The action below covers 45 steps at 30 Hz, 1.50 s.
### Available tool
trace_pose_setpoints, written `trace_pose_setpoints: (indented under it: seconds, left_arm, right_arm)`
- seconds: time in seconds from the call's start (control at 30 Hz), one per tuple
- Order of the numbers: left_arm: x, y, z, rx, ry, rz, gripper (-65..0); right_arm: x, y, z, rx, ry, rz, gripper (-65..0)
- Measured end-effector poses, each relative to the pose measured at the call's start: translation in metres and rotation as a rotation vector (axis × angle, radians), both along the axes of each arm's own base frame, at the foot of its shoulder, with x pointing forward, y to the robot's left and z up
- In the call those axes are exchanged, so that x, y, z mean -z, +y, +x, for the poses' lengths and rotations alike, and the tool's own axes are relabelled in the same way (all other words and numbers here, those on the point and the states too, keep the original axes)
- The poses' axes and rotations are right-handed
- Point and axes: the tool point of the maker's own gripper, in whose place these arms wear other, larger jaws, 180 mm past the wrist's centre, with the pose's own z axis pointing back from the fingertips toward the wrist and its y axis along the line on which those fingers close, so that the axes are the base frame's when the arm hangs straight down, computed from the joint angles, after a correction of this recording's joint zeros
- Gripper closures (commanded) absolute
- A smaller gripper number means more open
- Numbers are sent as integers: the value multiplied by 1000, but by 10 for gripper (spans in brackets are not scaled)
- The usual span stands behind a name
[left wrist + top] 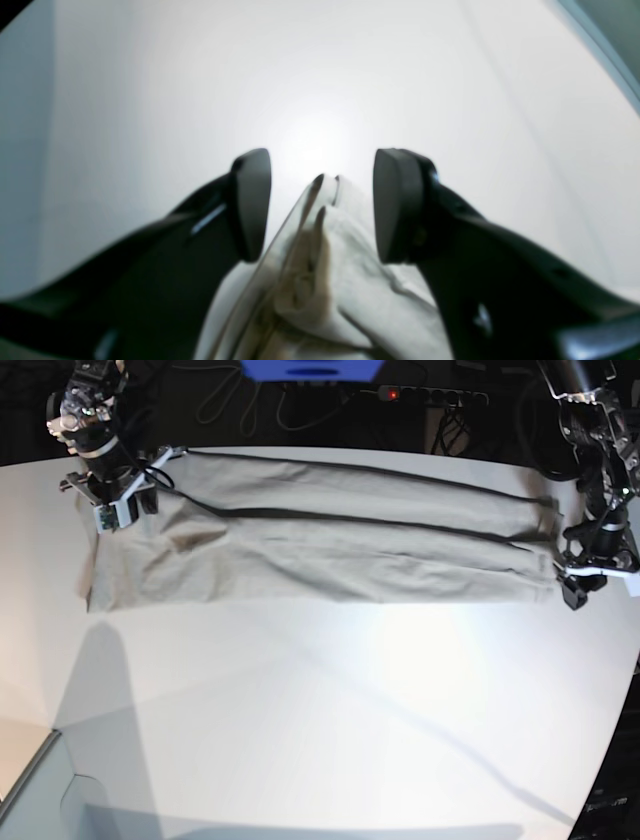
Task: Layout the t-shirt on the table in an organized manner, then fold the t-shirt properly
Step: 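Hold the strip ends and tuck the end at the right gripper inward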
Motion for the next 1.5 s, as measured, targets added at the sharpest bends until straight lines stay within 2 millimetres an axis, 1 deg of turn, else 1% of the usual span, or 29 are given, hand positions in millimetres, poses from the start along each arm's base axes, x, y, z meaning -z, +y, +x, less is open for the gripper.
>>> trace_pose_setpoints:
  seconds: [0.03,0.07,0.1,0.13,0.2,0.23,0.4,0.43,0.5,0.57,0.73,0.83,0.9,1.03,1.17,1.3,1.37,1.4,1.43,1.5]
  left_arm:
    - [0,0,0,0,0,0,-347]
    - [3,0,-1,-2,6,-5,-380]
    - [6,1,-3,-5,16,-8,-419]
    - [9,1,-4,-7,23,-12,-457]
    - [16,1,-8,-11,39,-22,-528]
    - [18,0,-9,-12,45,-23,-545]
    - [34,-3,-14,-26,76,-57,-548]
    - [40,-2,-17,-31,89,-63,-548]
    - [48,-2,-21,-37,110,-75,-548]
    - [52,-4,-23,-38,119,-82,-548]
    - [49,-3,-20,-39,111,-80,-548]
    - [50,-4,-21,-38,113,-81,-548]
    - [49,-3,-17,-39,106,-82,-548]
    - [48,-4,-14,-39,102,-87,-548]
    - [49,-3,-15,-40,105,-87,-548]
    - [49,-3,-15,-41,105,-88,-548]
    - [49,-3,-15,-40,105,-87,-548]
    - [50,-3,-15,-41,106,-88,-548]
    - [50,-3,-15,-41,107,-88,-548]
    - [50,-3,-15,-41,106,-88,-548]
  right_arm:
    - [0,-3,-1,8,1,-4,-252]
    - [-3,-10,-3,22,4,-21,-281]
    - [-12,-20,-2,47,-16,-43,-305]
    - [-23,-31,-2,79,-44,-68,-320]
    - [-47,-48,2,122,-108,-116,-342]
    - [-54,-52,3,130,-121,-131,-344]
    - [-74,-45,12,124,-177,-144,-344]
    - [-73,-41,14,113,-177,-137,-344]
    - [-69,-25,19,73,-171,-112,-344]
    - [-68,-12,23,51,-178,-88,-344]
    - [-67,-15,21,57,-169,-94,-347]
    - [-54,-19,10,68,-74,-108,-347]
    - [-46,-19,5,72,-39,-101,-347]
    - [-19,-14,-8,80,36,-55,-346]
    - [-2,-10,-16,85,80,-23,-344]
    - [3,-10,-17,83,90,-18,-341]
    - [6,-13,-17,79,95,-19,-316]
    - [9,-14,-19,78,106,-21,-285]
    - [10,-14,-20,78,110,-18,-238]
    - [13,-14,-20,79,118,-13,-106]
